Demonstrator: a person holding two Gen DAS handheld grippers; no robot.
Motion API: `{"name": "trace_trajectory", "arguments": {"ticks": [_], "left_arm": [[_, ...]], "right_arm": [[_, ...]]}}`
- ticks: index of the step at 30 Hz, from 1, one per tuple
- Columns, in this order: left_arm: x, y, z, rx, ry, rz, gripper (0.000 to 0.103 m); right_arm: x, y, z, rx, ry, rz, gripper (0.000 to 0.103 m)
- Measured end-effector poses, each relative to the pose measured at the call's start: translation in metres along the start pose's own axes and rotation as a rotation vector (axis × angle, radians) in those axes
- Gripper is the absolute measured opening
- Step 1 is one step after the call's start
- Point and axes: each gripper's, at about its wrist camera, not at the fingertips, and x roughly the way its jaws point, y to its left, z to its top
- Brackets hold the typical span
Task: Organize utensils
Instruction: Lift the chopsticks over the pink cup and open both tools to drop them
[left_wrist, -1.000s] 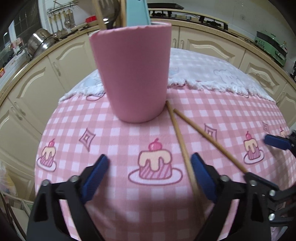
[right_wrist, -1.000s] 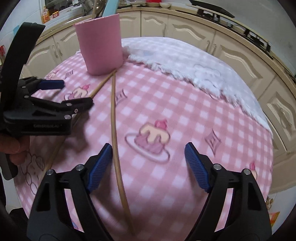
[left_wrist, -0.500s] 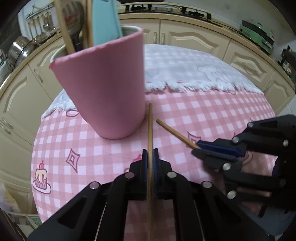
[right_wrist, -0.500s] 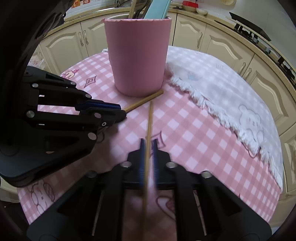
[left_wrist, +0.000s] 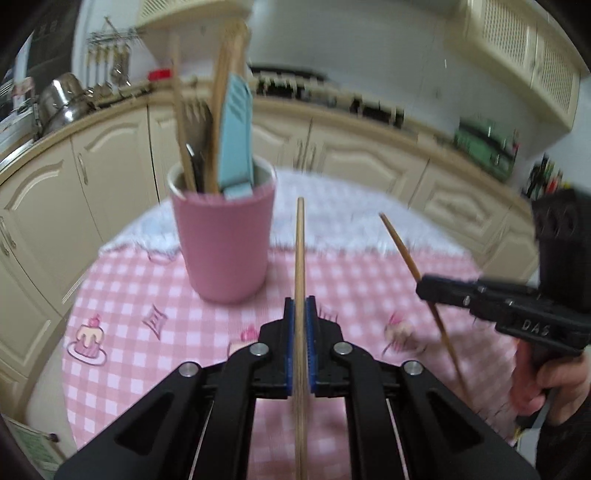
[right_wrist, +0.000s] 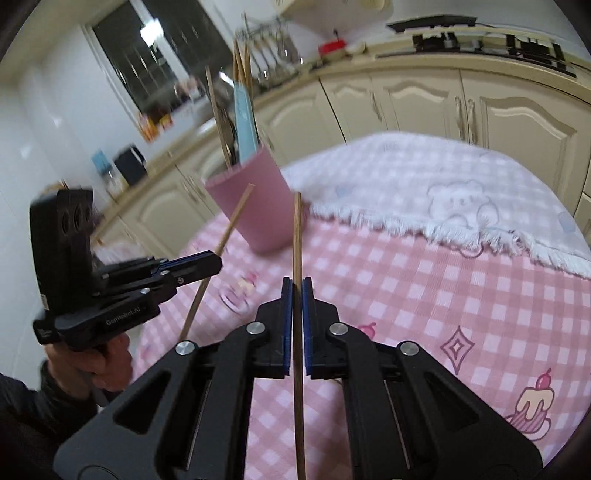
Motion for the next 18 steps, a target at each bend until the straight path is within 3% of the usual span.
{"name": "trace_trajectory", "arguments": {"ticks": [3,9,18], "left_arm": [[-0.018,0.006,0.011,-0.033,-0.095,-0.001,0.005],[-0.058,0.015,0.026,-0.054,-0.255,0.004,0.005],[-0.084,0.03,0.047,-0.096,-0.38,0.033,0.005]], "right_arm": [[-0.01,0.003,0.009,0.017,-0.071,0.036,0.005],[-0.014,0.011,0.029,0.003,-0.132,0.059,0.005],[-0.027,0.041,0.063,-0.061,-0.219,0.089,0.005]]}}
